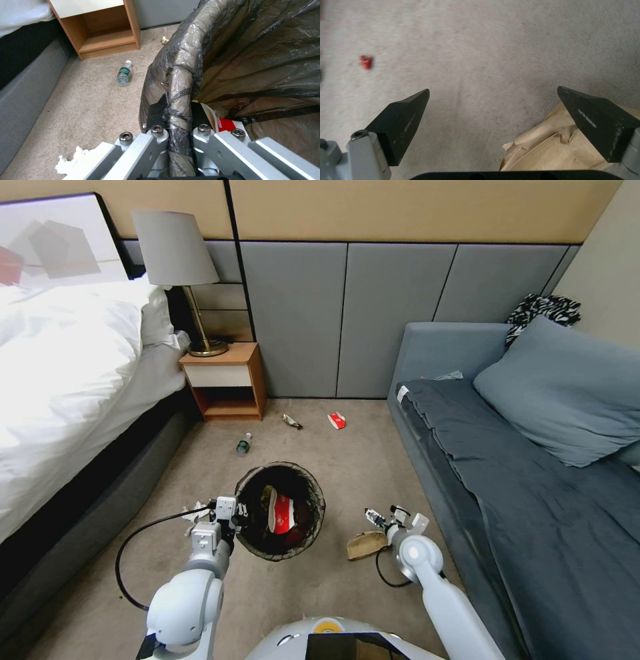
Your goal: Pick up the trash bin, then pick up the garbage from the floor and place it into the trash bin.
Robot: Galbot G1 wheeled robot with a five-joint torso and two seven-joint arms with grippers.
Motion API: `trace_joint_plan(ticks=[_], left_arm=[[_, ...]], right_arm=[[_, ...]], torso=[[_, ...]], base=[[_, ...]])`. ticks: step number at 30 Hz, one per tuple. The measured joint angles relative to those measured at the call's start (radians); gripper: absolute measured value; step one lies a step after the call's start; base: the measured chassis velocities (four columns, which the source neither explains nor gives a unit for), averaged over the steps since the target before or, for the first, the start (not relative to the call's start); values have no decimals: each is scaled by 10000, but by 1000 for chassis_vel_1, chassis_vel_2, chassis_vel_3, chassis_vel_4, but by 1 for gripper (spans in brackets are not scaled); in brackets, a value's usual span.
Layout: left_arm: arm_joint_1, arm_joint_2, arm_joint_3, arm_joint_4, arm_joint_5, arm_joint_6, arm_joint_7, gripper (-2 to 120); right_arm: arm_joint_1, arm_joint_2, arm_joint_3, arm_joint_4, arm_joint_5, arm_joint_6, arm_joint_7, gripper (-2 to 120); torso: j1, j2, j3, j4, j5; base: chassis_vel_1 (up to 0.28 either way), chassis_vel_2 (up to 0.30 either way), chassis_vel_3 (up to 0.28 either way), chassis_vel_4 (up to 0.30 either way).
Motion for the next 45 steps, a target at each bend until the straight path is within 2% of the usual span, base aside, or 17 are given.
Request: trace_joint_plan(ticks=[6,8,11,18,23,31,38,45], left_arm=[[-46,66,-45,59,-50,-19,11,1],[-87,96,-54,138,-100,-48,22,1],[-92,109,-57,148,-126,-55,27,1],[-112,136,-97,185,-172,-81,58,1],[-186,111,-33,237,-173,-90,63,1],[-256,111,-47,327,-194,-109,68,1],[-284,114,-97,430,-233,-139,68,1],[-364,161,-68,490,-239,-139,68,1]], right_arm=[[291,138,-51,-455,-2,63,678,100],[313,245,-54,-555,-70,232,1323,100],[245,261,-54,-480,-99,288,1487,100],[-554,249,-155,772,-323,319,2073,100],[-669,271,-213,841,-365,302,2206,100],[-436,476,-290,48,-429,327,2215,100],[70,789,-333,-1311,-743,651,1934,100],[255,1016,-331,-1795,-793,725,1687,100]], torso=[[0,0,0,0,1],[-1,0,0,-1,0],[0,0,0,-1,-1],[0,1,-1,-2,-1],[0,1,-1,-1,0],[0,1,-1,-1,1],[0,1,-1,0,0],[-1,1,0,-1,0]], base=[[0,0,0,0],[0,0,0,0],[0,0,0,0],[0,0,0,0],[0,0,0,0],[0,0,0,0],[0,0,0,0],[0,0,0,0]])
